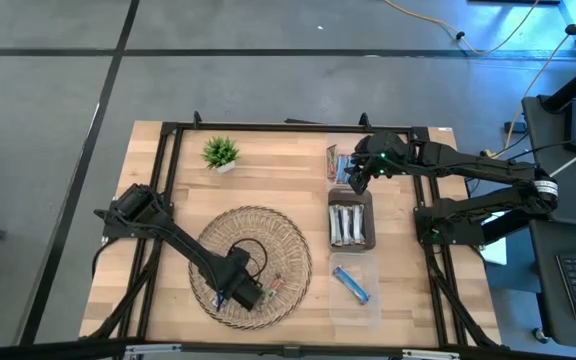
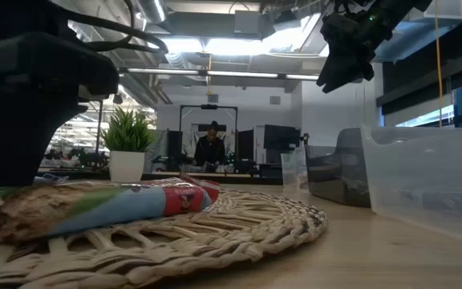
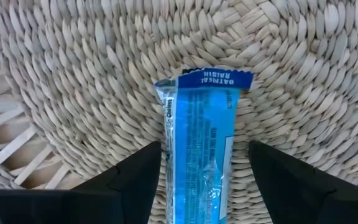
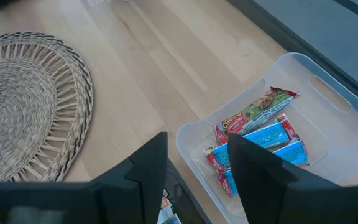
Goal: Pick and place Granola Bars by type
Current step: Put the blue granola bar into the bottom transparent bin
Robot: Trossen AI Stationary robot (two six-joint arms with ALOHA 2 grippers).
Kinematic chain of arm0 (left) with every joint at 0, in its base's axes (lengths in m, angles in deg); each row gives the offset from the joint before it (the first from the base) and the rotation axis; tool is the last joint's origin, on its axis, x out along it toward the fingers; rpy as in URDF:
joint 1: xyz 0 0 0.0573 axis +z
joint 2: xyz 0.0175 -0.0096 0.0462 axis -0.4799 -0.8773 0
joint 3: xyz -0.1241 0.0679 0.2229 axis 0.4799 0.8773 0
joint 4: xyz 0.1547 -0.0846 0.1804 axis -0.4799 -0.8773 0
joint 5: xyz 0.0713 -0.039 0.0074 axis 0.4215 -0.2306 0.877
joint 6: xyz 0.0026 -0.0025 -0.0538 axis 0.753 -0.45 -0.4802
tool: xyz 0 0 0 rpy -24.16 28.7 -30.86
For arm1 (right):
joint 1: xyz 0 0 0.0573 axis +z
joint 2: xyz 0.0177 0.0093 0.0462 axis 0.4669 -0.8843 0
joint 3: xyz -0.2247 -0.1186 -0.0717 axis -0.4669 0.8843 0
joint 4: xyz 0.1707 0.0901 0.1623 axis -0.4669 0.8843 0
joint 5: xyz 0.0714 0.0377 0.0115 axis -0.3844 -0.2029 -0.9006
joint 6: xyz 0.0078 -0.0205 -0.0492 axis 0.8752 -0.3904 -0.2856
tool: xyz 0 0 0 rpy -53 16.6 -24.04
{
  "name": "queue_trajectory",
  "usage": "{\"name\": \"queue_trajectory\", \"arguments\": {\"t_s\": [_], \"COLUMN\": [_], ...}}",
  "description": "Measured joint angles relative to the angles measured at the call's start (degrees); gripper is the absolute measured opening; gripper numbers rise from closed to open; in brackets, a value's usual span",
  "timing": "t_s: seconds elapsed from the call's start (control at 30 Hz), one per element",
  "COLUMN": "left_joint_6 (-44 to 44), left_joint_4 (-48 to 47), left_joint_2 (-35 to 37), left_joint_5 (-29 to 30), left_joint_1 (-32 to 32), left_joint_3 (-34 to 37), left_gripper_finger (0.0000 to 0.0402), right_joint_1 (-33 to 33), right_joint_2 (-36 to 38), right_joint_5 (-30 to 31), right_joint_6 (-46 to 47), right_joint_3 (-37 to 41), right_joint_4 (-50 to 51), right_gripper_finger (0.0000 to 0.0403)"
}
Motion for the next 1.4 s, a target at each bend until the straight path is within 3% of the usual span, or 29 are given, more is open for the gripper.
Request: {"name": "queue_trajectory", "arguments": {"t_s": [0.17, 0.47, 0.63, 0.9, 1.17, 1.4], "left_joint_6": [2.6, 2.8, 5.3, 7.5, 4.9, 5.3], "left_joint_4": [0.1, -0.6, -0.7, 0.7, 15.1, 12.0], "left_joint_2": [0.1, -0.1, 0.3, 3.1, 8.9, 13.2], "left_joint_5": [-0.7, 0.0, 0.2, 3.2, 5.4, 10.9], "left_joint_1": [0.1, 0.0, 0.0, 0.0, 0.0, 0.0], "left_joint_3": [0.1, 0.2, 0.3, 1.9, 12.6, 13.2], "left_gripper_finger": [0.0223, 0.0129, 0.0097, 0.0090, 0.0090, 0.0090], "right_joint_1": [0.0, 0.0, 0.0, 0.0, 0.0, 0.0], "right_joint_2": [0.0, 0.0, 0.0, 0.0, 0.0, 0.0], "right_joint_5": [0.0, 0.0, 0.0, -1.0, -1.6, -1.6], "right_joint_6": [0.0, 0.0, 0.0, 0.0, 0.0, 0.1], "right_joint_3": [0.0, 0.0, 0.0, 0.0, 0.0, 0.0], "right_joint_4": [0.0, 0.0, 0.0, 0.0, 0.1, 0.1], "right_gripper_finger": [0.0170, 0.0170, 0.0170, 0.0170, 0.0170, 0.0170]}}
